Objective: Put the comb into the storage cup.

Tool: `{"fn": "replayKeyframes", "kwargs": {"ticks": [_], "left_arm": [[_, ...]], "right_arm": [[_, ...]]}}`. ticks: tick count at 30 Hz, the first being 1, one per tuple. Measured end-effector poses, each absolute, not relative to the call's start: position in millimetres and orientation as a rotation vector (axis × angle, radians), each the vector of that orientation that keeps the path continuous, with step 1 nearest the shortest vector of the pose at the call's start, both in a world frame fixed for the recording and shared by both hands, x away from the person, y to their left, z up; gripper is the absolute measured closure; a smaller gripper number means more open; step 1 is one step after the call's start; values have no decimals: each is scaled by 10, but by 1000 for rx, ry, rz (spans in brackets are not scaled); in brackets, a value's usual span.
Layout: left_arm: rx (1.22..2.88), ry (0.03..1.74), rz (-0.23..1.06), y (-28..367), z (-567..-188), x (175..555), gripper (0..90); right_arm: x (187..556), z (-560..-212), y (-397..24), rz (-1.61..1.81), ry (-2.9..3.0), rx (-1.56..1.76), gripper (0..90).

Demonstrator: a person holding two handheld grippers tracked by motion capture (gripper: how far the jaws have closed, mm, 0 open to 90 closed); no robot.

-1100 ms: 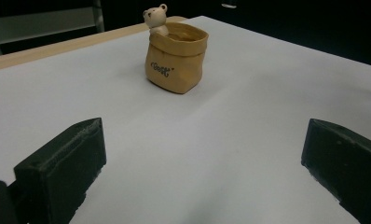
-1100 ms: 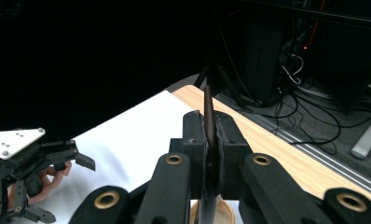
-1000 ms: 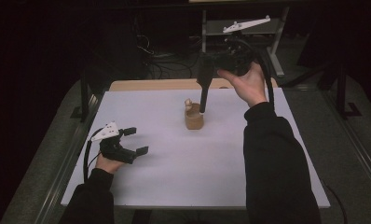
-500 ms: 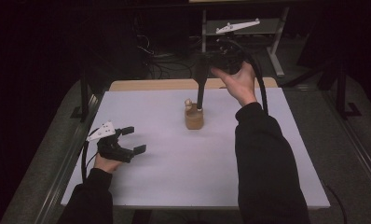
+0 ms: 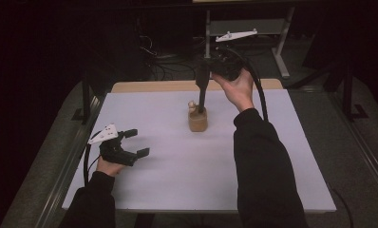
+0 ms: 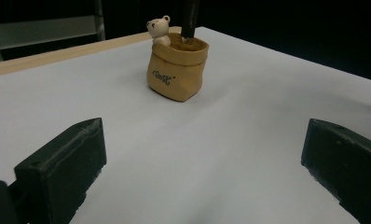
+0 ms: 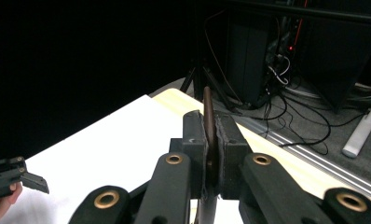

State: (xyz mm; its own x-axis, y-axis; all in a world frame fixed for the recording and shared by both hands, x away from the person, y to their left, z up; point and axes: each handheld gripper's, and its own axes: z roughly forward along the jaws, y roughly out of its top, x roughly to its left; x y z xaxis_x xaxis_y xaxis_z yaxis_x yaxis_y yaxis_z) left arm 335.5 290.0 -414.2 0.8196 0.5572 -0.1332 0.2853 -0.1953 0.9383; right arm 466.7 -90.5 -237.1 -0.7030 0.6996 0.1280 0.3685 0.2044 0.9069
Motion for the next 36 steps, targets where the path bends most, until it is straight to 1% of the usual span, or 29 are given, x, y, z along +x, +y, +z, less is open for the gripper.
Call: {"fn": "replayKeyframes", "kwargs": {"ticks": [16,36], "left_arm": [[1794,642,284,2895,-4142,3354,0],[1815,642,273,2858,-4170,3359,0]], "right_arm": [[4724,-2664,-890,1501,2199,1053,834],[4737,-2855,-905,1520,2211,1100,834]]}}
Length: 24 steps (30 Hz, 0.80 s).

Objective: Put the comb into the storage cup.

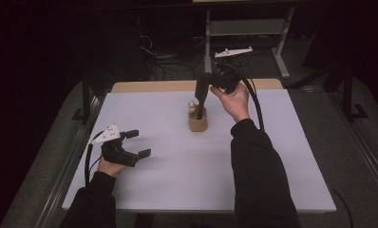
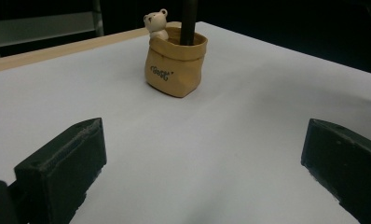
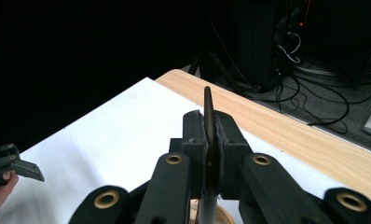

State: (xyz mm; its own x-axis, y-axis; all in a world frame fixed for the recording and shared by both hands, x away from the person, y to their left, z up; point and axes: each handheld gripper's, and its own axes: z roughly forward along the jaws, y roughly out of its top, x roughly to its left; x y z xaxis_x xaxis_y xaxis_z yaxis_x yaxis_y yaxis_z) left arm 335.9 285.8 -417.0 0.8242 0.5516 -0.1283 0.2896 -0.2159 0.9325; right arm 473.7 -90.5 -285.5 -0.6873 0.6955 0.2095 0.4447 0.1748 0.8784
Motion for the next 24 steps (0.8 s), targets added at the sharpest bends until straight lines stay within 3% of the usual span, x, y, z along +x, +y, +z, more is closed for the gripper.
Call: {"fn": "replayKeyframes", "kwargs": {"ticks": [19,24], "left_arm": [[1823,647,280,2847,-4173,3356,0],[1829,647,285,2836,-4176,3358,0]], "right_arm": [[4750,-2957,-933,1531,2215,1190,827],[4745,-2946,-991,1534,2194,1223,718]]}}
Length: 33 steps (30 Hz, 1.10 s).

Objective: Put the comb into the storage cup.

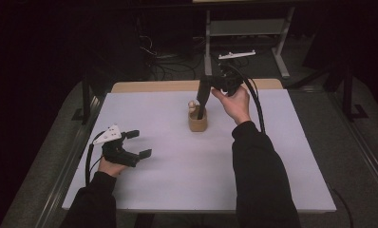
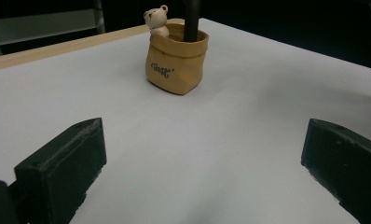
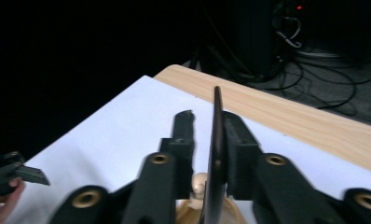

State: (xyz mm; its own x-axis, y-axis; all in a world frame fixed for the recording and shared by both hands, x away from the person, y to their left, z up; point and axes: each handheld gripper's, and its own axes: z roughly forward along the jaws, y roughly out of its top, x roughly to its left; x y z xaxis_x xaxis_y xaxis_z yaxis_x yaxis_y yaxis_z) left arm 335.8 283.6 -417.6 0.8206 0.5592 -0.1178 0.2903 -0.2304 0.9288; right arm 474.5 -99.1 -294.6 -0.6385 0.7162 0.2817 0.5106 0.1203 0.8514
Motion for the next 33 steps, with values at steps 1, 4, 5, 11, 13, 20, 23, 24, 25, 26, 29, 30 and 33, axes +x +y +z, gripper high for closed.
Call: {"fn": "replayKeyframes", "kwargs": {"ticks": [1,4,5,11,13,20,23,24,25,26,29,30,33], "left_arm": [[1830,648,286,2836,-4175,3358,0],[1831,647,287,2836,-4176,3358,0],[1833,647,288,2834,-4177,3358,0],[1836,641,287,2822,-4176,3359,0],[1836,643,288,2820,-4171,3357,0],[1835,635,283,2798,-4166,3356,0],[1838,634,283,2791,-4169,3359,0],[1838,636,282,2791,-4170,3360,0],[1838,638,283,2793,-4171,3361,0],[1837,640,283,2794,-4172,3361,0],[1837,640,285,2799,-4171,3362,0],[1838,640,285,2800,-4170,3363,0],[1841,640,285,2800,-4174,3366,0]], "right_arm": [[4740,-2943,-1007,1527,2188,1218,694],[4732,-2939,-1064,1538,2179,1233,624],[4729,-2938,-1086,1549,2175,1239,607],[4716,-2939,-1186,1552,2159,1262,481],[4701,-2931,-1205,1537,2157,1262,437],[4653,-2926,-1320,1527,2177,1261,277],[4642,-2935,-1350,1498,2195,1276,144],[4635,-2937,-1358,1490,2203,1274,132],[4626,-2939,-1371,1495,2211,1262,128],[4616,-2942,-1384,1504,2217,1255,117],[4610,-2958,-1410,1497,2232,1264,20],[4604,-2966,-1419,1486,2236,1268,5],[4581,-2985,-1446,1460,2231,1266,0]]}}
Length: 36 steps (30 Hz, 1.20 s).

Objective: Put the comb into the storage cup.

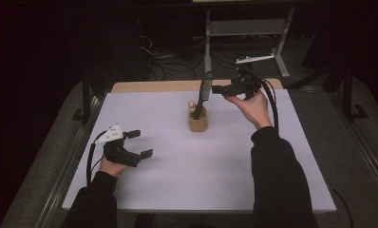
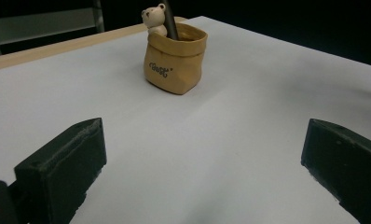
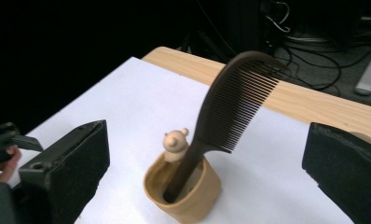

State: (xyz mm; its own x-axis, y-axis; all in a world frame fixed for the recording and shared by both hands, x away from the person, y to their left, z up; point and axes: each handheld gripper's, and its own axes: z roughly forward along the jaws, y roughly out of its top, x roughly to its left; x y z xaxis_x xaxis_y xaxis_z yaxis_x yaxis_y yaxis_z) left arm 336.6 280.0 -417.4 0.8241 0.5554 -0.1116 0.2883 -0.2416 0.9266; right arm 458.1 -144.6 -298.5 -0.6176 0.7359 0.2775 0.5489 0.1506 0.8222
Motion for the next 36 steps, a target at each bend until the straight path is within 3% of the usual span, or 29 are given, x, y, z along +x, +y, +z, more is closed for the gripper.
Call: {"fn": "replayKeyframes", "kwargs": {"ticks": [36], "left_arm": [[1845,650,286,2802,-4185,3371,0]], "right_arm": [[4171,-3389,-1946,1380,2196,1204,0]]}}
